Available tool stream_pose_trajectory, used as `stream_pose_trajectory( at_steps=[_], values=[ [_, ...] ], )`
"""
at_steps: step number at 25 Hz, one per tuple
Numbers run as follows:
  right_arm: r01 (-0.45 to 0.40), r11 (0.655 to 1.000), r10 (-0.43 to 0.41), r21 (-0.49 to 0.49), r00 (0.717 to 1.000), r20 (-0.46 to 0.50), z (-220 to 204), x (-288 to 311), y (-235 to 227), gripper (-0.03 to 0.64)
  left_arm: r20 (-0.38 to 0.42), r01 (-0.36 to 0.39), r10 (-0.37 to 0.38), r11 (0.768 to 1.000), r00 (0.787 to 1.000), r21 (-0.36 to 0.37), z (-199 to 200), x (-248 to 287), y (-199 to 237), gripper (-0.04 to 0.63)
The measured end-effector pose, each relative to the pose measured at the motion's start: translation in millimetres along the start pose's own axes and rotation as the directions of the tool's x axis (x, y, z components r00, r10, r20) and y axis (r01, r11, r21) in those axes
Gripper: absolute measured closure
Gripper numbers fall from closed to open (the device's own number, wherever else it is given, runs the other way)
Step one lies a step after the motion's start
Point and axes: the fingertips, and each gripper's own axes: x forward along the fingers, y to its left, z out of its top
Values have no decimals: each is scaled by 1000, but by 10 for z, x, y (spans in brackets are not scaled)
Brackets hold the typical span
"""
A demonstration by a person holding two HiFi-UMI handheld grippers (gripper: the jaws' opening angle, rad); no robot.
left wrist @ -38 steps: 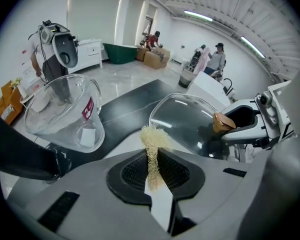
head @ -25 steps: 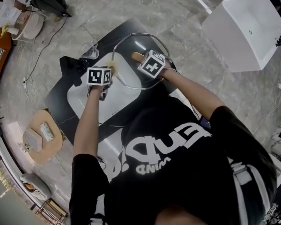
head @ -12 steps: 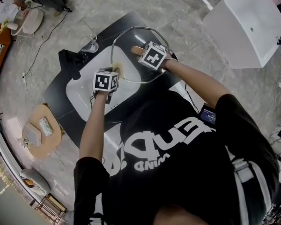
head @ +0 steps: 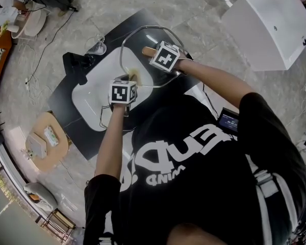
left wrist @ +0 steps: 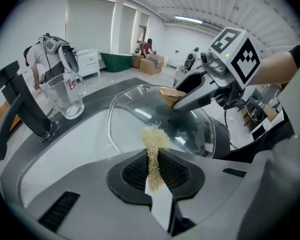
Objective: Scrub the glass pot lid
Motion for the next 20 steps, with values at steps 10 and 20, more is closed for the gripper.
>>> stream_pose_trajectory(
  at_steps=[10, 20],
  values=[
    [-58, 998, 58, 19, 998, -31, -61, 18, 83, 443, -10, 65, -64, 996, 998, 54, 141, 130, -579, 545],
    [-85, 996, 85, 1, 995, -47, -43, 36, 75, 443, -39, 91, -86, 985, 995, 146, 280, 321, -964, 545]
  ],
)
